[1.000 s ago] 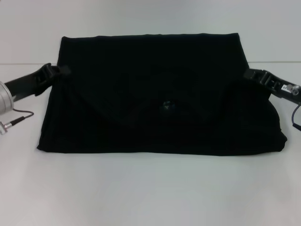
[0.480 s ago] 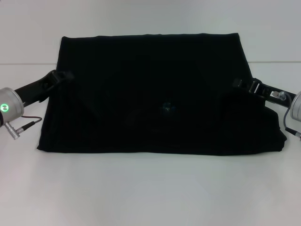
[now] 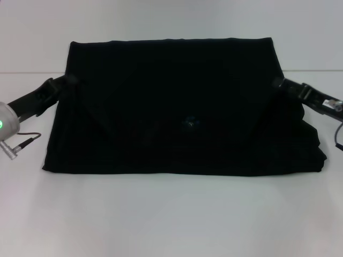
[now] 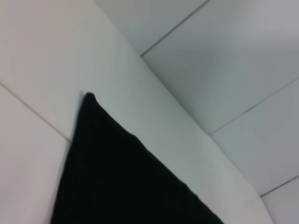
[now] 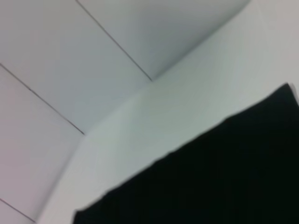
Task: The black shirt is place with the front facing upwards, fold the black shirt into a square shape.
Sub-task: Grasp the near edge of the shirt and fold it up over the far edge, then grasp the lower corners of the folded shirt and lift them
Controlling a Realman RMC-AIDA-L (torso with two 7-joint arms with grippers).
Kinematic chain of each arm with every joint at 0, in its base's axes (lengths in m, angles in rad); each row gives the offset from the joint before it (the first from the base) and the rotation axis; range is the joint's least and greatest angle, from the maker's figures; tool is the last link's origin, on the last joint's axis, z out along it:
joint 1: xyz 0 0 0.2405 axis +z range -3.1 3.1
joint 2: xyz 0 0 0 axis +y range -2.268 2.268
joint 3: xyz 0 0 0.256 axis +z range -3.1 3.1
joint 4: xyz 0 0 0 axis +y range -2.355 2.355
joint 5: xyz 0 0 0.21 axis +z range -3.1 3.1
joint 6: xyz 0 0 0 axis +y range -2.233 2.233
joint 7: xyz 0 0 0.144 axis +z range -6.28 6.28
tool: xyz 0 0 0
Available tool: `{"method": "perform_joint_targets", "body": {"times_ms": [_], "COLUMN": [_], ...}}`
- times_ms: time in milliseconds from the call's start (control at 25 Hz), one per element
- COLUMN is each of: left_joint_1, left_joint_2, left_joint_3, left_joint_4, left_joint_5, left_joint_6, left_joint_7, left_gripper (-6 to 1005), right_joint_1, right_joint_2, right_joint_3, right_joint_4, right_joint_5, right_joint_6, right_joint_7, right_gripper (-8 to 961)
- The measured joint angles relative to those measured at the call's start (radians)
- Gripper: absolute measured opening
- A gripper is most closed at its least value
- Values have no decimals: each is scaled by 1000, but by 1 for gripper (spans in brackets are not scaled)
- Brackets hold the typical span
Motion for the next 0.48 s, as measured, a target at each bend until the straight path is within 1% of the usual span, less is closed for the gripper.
{"method": "perform_joint_targets", "body": {"times_ms": [40,80,120,160,240,280,320,360,400,480], "left_joint_1": [6,11,16,20,34,43,53,57,69,84], "left_joint_2": [2,5,9,13,28,41,59,67,86,105], "left_joint_3": [3,5,8,10,32,60,102,121,173,227], "left_joint_4": [1,3,6,9,20,27,36,40,55,95], "left_joint_5": [-10,-15,-15,-15,-11,-10,-9,-9,-4,27], "left_joint_6": [6,17,33,48,105,143,188,203,242,283], "left_joint_7": [2,2,2,2,2,0,-3,-5,-8,-19], "left_gripper": [362,393,423,453,588,655,657,658,660,663], "right_joint_1": [-11,-37,-37,-51,-75,-86,-96,-106,-112,-125], "right_joint_2": [-3,-7,-7,-8,-13,-18,-25,-32,-38,-50], "right_joint_3": [0,1,1,1,1,0,-5,-12,-19,-33], "right_joint_4": [0,0,0,0,0,0,-1,-1,-1,-1], "right_joint_5": [24,86,86,114,151,161,161,156,146,107], "right_joint_6": [-20,-78,-78,-109,-177,-213,-253,-289,-321,-384], "right_joint_7": [-10,-50,-50,-71,-114,-135,-156,-175,-191,-234], "right_gripper": [606,648,689,730,801,836,871,907,942,943]}}
